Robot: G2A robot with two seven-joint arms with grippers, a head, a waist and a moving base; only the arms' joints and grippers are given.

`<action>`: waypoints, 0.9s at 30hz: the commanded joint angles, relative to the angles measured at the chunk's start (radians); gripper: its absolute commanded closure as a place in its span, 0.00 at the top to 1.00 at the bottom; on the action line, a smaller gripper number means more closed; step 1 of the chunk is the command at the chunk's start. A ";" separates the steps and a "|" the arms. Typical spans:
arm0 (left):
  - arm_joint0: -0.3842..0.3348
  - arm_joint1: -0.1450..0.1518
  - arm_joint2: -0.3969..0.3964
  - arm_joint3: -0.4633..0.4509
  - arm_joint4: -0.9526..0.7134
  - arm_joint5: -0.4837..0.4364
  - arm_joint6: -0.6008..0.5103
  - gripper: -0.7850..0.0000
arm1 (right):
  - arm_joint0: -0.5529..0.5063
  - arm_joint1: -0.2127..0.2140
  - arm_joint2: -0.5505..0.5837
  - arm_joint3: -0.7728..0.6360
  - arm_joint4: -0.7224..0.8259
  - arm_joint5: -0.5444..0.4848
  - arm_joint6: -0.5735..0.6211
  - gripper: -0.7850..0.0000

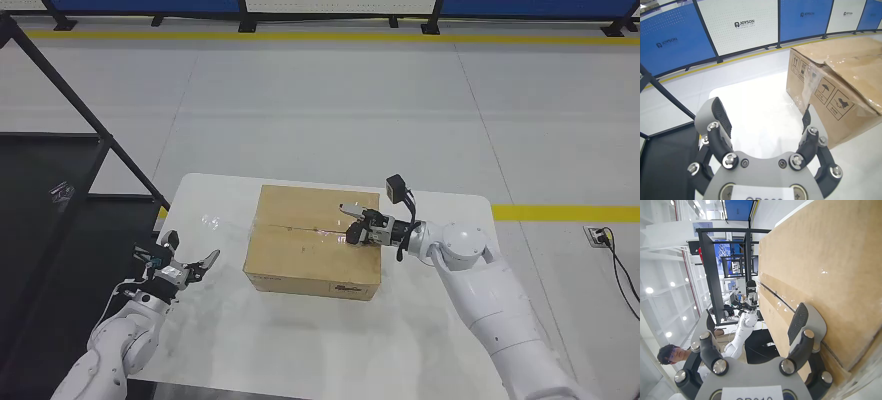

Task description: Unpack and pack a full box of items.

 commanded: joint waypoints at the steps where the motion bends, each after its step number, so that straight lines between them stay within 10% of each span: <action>1: 0.000 0.000 0.000 0.000 0.000 0.000 0.000 1.00 | 0.000 0.000 0.000 0.000 0.000 0.000 0.000 1.00; 27: -0.348 -0.175 0.354 0.465 0.327 0.218 0.090 1.00 | 0.000 0.000 0.000 0.000 0.000 0.000 0.000 1.00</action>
